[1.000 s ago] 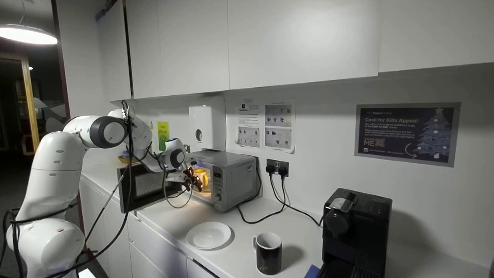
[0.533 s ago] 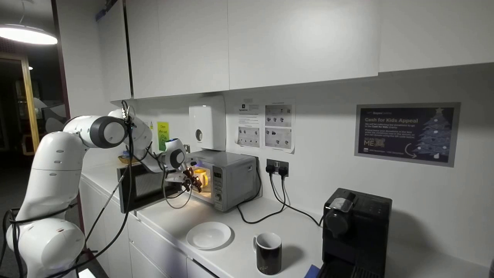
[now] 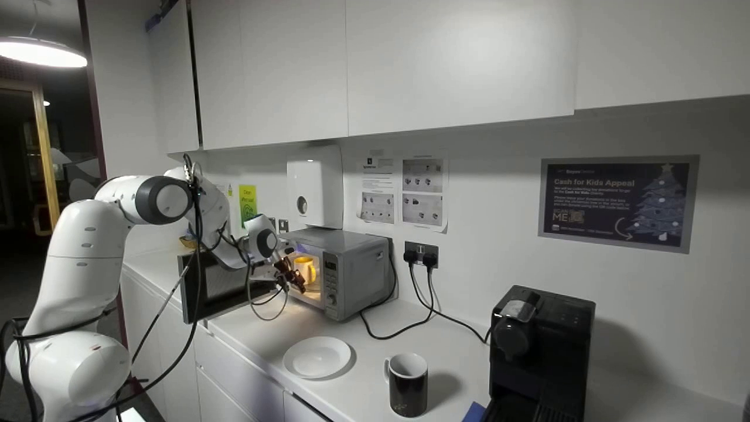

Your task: Remove the mug from the microwave and put it on the counter

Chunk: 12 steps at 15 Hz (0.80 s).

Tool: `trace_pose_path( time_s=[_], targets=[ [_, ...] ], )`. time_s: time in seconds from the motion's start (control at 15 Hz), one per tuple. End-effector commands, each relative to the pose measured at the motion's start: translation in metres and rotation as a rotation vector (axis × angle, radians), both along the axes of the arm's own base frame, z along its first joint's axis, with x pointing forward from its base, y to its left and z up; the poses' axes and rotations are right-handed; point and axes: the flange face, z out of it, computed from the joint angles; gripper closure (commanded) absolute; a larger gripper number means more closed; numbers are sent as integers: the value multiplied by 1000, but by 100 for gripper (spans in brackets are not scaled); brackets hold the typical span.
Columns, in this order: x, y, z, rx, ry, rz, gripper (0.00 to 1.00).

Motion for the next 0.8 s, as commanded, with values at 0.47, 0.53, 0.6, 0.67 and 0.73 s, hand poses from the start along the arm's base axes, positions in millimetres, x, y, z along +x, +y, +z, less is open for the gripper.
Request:
trace_pose_path(
  time_s=[0.47,0.53,0.6,0.67,0.73],
  targets=[
    [-18,14,-10,1,-202,-70,0],
    [-18,15,-11,0,-216,-64,0],
    [-19,14,-12,1,-229,-59,0],
    [-19,13,-13,2,-242,-55,0],
    [-19,13,-13,4,-252,-53,0]
  ],
)
